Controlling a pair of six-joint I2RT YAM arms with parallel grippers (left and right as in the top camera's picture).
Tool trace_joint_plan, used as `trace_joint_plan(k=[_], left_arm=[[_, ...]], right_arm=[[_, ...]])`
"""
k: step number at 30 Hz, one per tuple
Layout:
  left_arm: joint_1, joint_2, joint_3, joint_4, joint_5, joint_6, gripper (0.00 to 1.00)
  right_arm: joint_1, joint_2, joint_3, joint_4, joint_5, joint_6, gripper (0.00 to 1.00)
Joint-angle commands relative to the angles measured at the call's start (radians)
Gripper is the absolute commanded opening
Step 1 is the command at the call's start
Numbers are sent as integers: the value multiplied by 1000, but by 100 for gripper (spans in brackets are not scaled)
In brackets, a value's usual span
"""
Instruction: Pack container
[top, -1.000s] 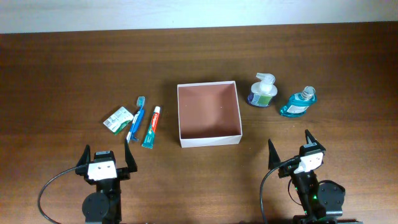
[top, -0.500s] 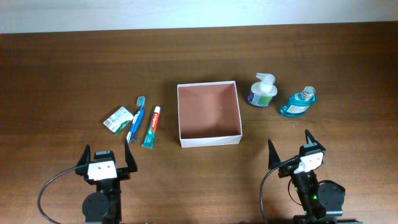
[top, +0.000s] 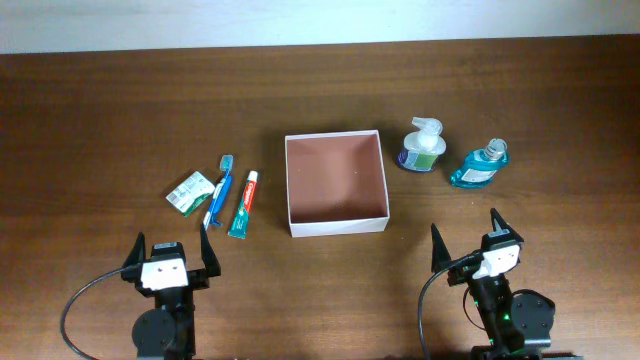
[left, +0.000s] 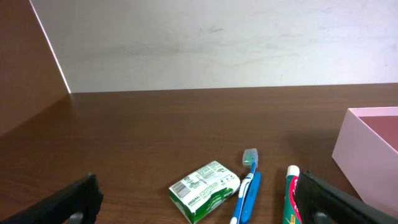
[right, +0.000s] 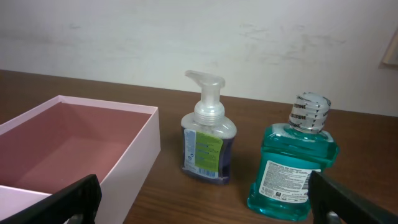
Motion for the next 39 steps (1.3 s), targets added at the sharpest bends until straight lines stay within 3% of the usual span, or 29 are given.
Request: trace_joint_plan(k=[1, 16, 28, 33, 39], left_arm=[[6, -10, -5, -1, 0, 19, 99], [6, -10, -5, -1, 0, 19, 99], [6, -10, -5, -1, 0, 20, 99], [6, -10, -5, -1, 0, 20, 99], [6, -10, -5, -1, 0, 20, 99]], right_arm=[[7, -8, -5, -5, 5, 8, 98], [7, -8, -5, -4, 8, 7, 98], [6, 15, 43, 139, 148, 5, 99], [6, 138, 176, 137, 192, 5, 99], [6, 542, 527, 52, 317, 5, 99]])
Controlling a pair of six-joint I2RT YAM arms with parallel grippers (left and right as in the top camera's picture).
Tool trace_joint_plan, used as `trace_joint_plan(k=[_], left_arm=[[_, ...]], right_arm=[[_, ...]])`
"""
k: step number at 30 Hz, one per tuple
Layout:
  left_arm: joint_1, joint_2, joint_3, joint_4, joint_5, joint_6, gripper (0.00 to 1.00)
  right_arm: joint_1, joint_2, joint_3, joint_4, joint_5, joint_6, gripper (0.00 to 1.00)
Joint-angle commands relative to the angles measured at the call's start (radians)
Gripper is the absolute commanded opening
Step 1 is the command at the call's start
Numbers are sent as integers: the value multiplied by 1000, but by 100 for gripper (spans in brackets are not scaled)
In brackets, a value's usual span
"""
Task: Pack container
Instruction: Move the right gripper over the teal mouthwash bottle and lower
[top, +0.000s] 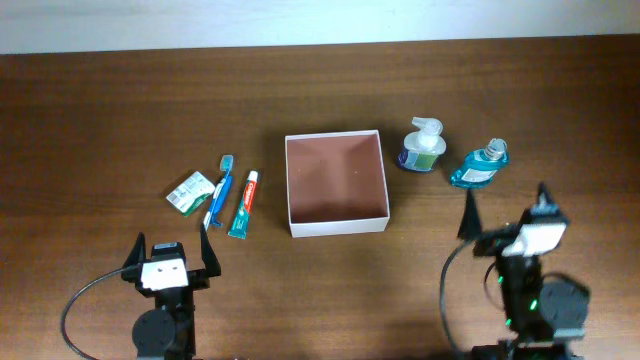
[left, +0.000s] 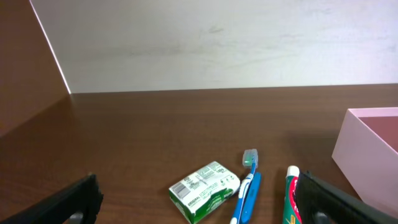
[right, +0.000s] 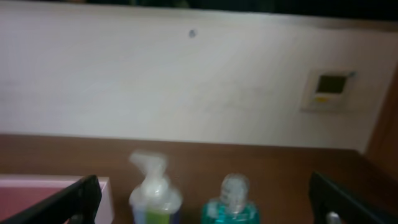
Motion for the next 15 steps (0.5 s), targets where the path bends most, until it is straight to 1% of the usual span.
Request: trace_joint_plan(k=[1, 3, 7, 9, 12, 13, 15], left_arm=[[6, -8, -5, 0, 0, 19, 99], [6, -8, -5, 0, 0, 19, 99], [6, -8, -5, 0, 0, 19, 99], [6, -8, -5, 0, 0, 19, 99], [6, -8, -5, 0, 0, 19, 99], [6, -8, -5, 0, 0, 19, 99], [6, -8, -5, 0, 0, 19, 99]], right_arm=[[5, 240, 235, -83, 103, 5, 99], [3, 397, 390, -203, 119, 0, 99], [-3, 711, 731, -504, 119, -21, 99], [-2, 835, 871, -600, 118, -21, 98], [-1, 974, 1043, -727, 102, -21, 99], [-1, 1009, 1085, -758, 126, -21, 99], [-2, 1057, 1130, -763, 167, -19, 98]])
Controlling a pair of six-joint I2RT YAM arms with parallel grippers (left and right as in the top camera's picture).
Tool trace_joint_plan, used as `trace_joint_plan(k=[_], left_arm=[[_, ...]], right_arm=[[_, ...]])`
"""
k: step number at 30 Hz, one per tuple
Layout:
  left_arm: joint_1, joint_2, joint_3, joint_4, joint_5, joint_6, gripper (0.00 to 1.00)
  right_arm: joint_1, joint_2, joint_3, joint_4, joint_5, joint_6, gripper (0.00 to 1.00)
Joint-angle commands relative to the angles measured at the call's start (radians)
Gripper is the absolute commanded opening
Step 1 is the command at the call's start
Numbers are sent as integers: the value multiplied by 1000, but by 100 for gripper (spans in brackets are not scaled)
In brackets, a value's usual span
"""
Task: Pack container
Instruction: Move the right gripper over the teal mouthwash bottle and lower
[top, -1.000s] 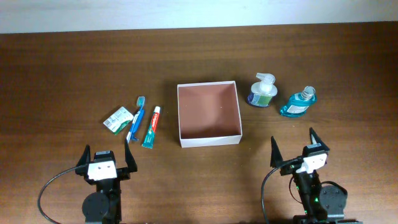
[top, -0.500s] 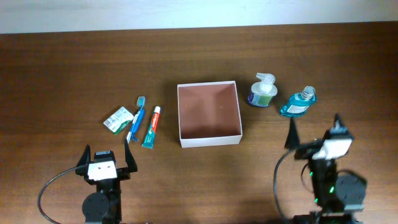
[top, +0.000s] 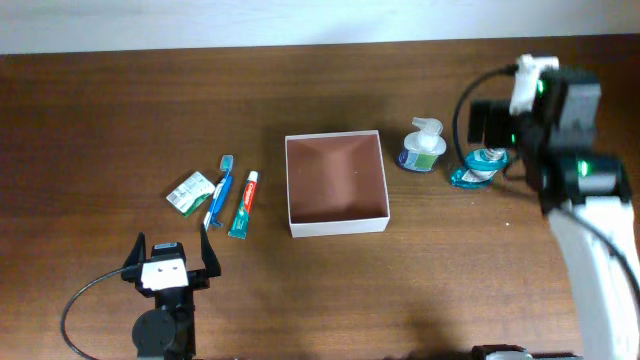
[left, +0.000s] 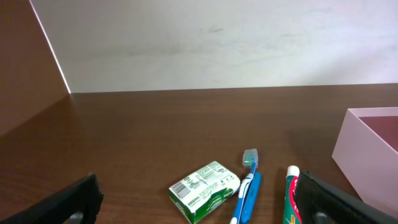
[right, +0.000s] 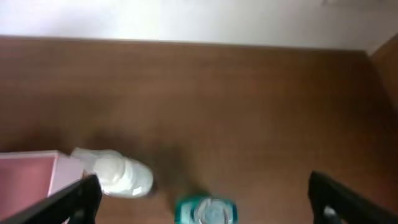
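Observation:
The open white box with a pinkish inside stands mid-table. To its left lie a green soap box, a blue toothbrush and a toothpaste tube. On its right stand a pump soap bottle and a teal mouthwash bottle. My right gripper hangs open above the mouthwash bottle, pointing down, with the pump bottle at its left. My left gripper rests open near the front edge, facing the soap box.
The table's back edge meets a pale wall. The right arm's white link stretches over the table's right side. The box's pink wall shows at the right of the left wrist view.
My right arm has gone from low near the front edge to high over the mouthwash bottle, its camera now looking down. The left arm and all objects are unmoved.
Both grippers first rested open at the front edge, the right facing the two bottles. Then the right gripper was further right and higher, looking at the wall. Now it is open above the mouthwash bottle. No object has shifted.

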Motion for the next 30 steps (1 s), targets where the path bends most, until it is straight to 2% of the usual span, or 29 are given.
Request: trace_joint_plan(k=[1, 8, 13, 15, 18, 23, 28, 30], left_arm=[[6, -8, -5, 0, 0, 19, 99], [6, -8, -5, 0, 0, 19, 99], [6, -8, -5, 0, 0, 19, 99], [6, -8, -5, 0, 0, 19, 99], [6, -8, -5, 0, 0, 19, 99], [6, -8, -5, 0, 0, 19, 99], [6, -8, -5, 0, 0, 19, 99], [6, -8, -5, 0, 0, 19, 99]], right_arm=[[-2, 76, 106, -16, 63, -5, 99], [-2, 88, 109, -77, 2, -5, 99], [-4, 88, 109, -218, -61, -3, 99], [-16, 88, 109, -260, -61, 55, 99], [-58, 89, 109, -315, -62, 169, 91], [-142, 90, 106, -357, -66, 185, 83], [-171, 90, 87, -348, -74, 81, 73], [-171, 93, 80, -344, -127, 14, 73]])
